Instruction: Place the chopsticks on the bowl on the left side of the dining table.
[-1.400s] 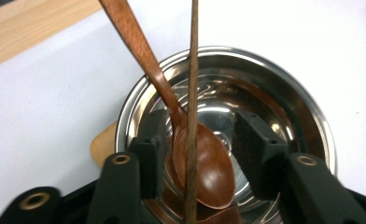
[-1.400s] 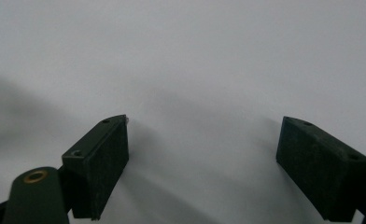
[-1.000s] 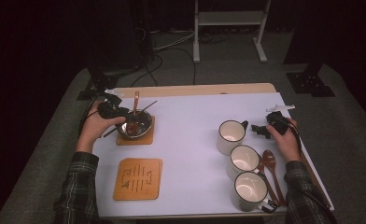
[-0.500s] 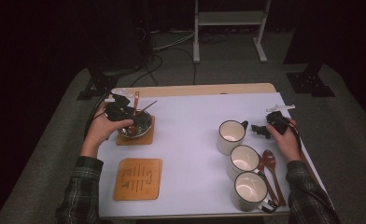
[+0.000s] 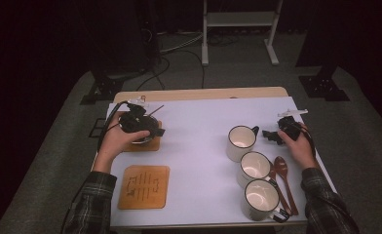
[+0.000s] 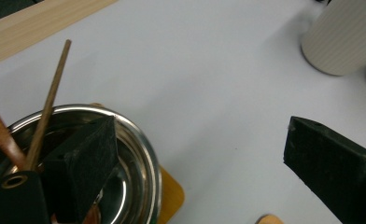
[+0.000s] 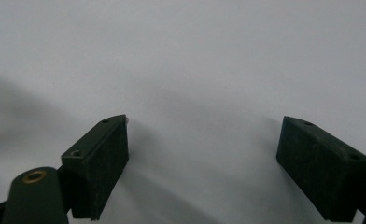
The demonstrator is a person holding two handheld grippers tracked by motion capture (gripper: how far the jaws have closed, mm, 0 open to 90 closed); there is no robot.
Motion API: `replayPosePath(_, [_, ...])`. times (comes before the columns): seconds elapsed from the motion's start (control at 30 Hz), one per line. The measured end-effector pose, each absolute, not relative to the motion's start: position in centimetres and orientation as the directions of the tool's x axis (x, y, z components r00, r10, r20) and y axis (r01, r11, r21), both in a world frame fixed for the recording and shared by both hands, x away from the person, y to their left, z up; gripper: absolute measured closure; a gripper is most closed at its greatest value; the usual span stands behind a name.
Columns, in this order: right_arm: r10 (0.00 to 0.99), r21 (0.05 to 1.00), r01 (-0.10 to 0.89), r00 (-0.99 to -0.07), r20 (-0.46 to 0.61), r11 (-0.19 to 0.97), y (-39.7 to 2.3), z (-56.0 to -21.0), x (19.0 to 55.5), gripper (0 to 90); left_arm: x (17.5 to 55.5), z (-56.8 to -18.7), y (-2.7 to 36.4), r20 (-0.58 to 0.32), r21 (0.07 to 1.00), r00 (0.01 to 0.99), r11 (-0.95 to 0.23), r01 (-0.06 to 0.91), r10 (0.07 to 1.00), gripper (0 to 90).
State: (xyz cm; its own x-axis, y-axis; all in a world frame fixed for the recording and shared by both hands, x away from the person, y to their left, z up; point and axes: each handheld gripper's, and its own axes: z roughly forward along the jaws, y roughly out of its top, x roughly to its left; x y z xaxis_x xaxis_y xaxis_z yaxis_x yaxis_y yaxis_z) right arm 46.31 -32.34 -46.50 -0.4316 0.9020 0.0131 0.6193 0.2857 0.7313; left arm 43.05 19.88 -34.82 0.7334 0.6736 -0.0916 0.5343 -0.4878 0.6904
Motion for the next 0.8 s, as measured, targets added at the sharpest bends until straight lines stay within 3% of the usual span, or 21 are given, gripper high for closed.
replayPosePath(0.8, [0.902,0.731,0.619,-0.432,0.011,0.288,-32.3,-46.5,46.3,15.1,39.5,-38.5,14.2,-0.089,0.650,0.805,-0.578,0.493,0.587,7.8])
